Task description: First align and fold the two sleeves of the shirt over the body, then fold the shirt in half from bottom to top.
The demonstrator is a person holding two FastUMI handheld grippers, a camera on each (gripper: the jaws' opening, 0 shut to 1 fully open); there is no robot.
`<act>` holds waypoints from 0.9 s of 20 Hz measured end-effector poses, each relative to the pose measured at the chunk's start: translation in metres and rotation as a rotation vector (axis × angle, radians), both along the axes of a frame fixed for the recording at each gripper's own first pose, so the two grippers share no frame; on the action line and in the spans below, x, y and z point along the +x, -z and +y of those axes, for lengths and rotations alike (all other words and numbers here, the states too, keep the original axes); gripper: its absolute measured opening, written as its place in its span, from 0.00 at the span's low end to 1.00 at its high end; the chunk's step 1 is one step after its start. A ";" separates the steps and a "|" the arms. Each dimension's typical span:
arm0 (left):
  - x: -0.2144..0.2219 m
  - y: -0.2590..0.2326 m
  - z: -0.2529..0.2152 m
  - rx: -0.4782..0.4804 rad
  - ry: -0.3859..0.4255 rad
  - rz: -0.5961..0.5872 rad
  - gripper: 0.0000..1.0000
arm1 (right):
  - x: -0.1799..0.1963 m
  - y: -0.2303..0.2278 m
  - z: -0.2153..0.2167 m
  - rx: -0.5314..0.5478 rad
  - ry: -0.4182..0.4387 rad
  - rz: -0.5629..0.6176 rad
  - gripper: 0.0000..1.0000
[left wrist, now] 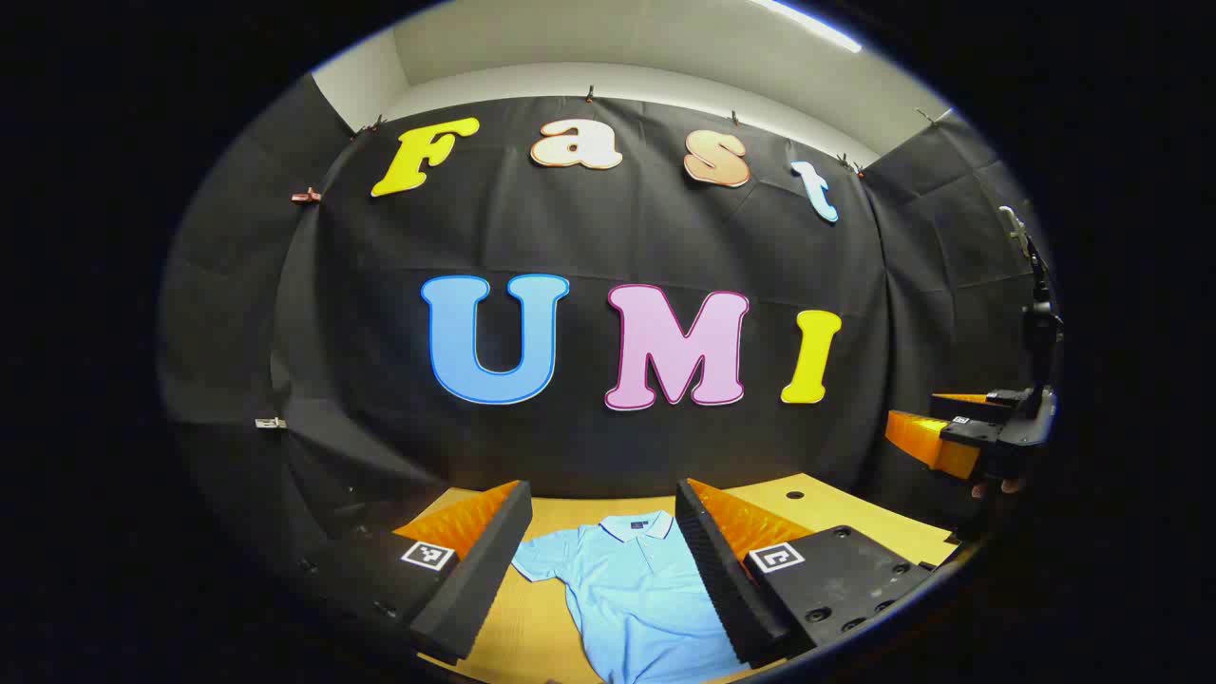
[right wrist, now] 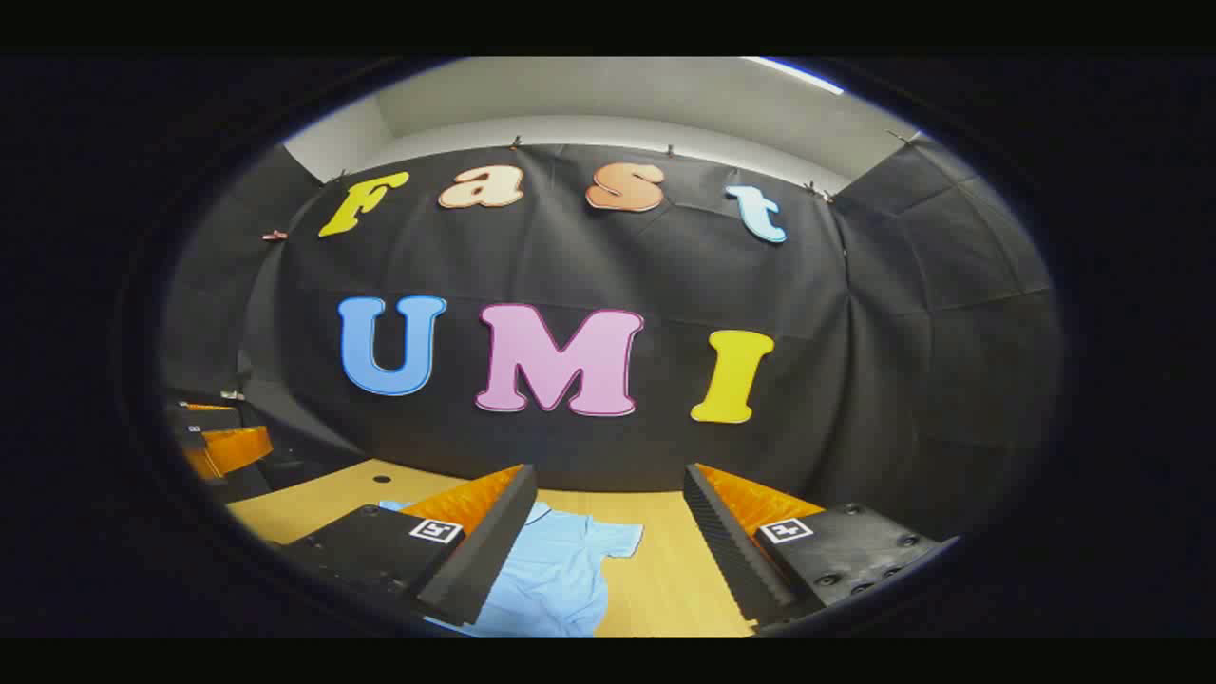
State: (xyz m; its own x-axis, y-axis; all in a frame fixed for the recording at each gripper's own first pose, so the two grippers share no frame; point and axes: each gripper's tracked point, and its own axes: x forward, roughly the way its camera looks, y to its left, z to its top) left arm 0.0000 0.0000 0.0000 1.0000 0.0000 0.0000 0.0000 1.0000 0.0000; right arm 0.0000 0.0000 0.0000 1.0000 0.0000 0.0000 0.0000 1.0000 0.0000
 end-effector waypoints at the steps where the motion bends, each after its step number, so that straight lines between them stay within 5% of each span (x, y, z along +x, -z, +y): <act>1: 0.001 0.003 0.002 0.002 -0.001 0.007 0.97 | -0.001 0.003 0.001 0.010 0.002 0.000 0.97; 16: 0.012 0.022 -0.001 -0.023 -0.001 0.075 0.97 | 0.009 0.027 -0.003 0.031 0.002 0.078 0.97; 18: 0.014 0.023 0.001 -0.042 -0.018 0.087 0.97 | 0.020 0.049 -0.018 -0.003 0.036 0.159 0.97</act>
